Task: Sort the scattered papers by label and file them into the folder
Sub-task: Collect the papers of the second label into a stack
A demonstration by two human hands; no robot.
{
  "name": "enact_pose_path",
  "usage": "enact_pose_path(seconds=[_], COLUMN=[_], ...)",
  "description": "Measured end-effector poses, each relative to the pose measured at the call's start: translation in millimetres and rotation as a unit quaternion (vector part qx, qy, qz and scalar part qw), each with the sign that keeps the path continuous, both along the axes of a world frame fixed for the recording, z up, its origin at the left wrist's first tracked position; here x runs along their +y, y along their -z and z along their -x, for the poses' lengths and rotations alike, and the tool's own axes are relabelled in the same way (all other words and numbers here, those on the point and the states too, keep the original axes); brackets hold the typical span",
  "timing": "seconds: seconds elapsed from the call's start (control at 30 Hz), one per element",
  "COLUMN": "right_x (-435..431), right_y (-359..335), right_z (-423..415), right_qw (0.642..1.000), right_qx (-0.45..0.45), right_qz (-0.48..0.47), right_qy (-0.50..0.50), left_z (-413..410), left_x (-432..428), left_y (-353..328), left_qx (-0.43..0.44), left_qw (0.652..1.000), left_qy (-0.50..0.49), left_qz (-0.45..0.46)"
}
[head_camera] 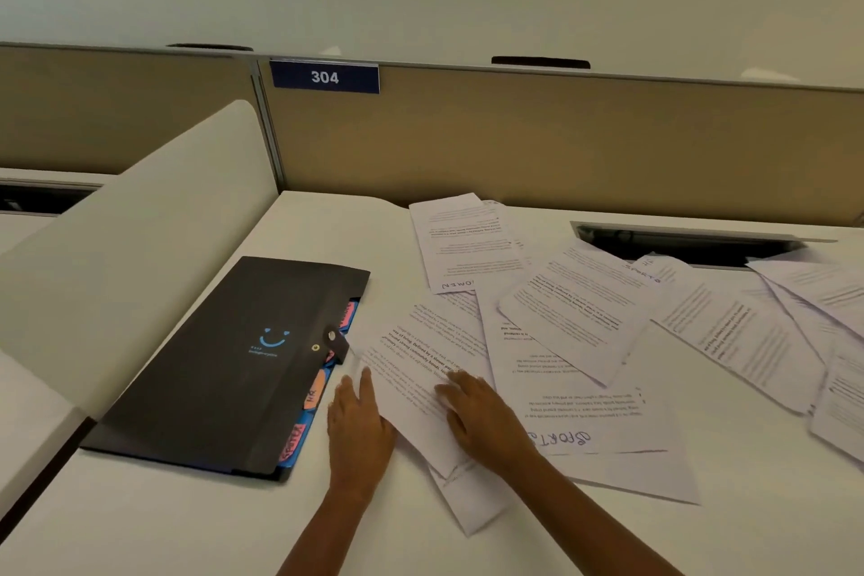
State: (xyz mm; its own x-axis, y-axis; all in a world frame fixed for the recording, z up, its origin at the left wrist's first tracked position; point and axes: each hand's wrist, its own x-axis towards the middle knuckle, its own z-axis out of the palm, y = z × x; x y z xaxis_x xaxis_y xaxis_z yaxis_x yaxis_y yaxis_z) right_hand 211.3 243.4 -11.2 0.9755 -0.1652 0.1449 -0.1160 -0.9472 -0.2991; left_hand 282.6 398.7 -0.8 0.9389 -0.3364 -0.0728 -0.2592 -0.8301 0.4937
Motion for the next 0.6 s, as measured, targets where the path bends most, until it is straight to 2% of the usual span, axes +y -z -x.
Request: enact_pose_path(seconds=[0.1, 0.23, 0.33, 0.43, 0.6], right_x=[-21, -49, -63, -68, -70], right_y=[0, 6, 13, 15, 18], right_z=[19, 46, 54, 53, 51], right_qw=[1.000, 0.999, 0.998, 1.000, 0.998], right_qx=[-0.009, 0.018, 0.013, 0.007, -0.028], right_qz=[0.014, 0.027, 0.049, 0.021, -0.045], right_qy=[0.010, 0.038, 0.035, 0.010, 0.030], left_z=[2, 11, 8, -8, -46], left_x=[-2, 0, -5, -13, -18], left_y=[-6, -5, -11, -22, -28], left_qx=[0.022, -0.038, -0.064, -0.087, -0.031], left_qw=[0.998, 0.999, 0.998, 0.995, 0.994], left_qy=[-0.022, 0.021, -0.004, -0.054, -0.085], left_qz=[0.054, 0.017, 0.017, 0.014, 0.059])
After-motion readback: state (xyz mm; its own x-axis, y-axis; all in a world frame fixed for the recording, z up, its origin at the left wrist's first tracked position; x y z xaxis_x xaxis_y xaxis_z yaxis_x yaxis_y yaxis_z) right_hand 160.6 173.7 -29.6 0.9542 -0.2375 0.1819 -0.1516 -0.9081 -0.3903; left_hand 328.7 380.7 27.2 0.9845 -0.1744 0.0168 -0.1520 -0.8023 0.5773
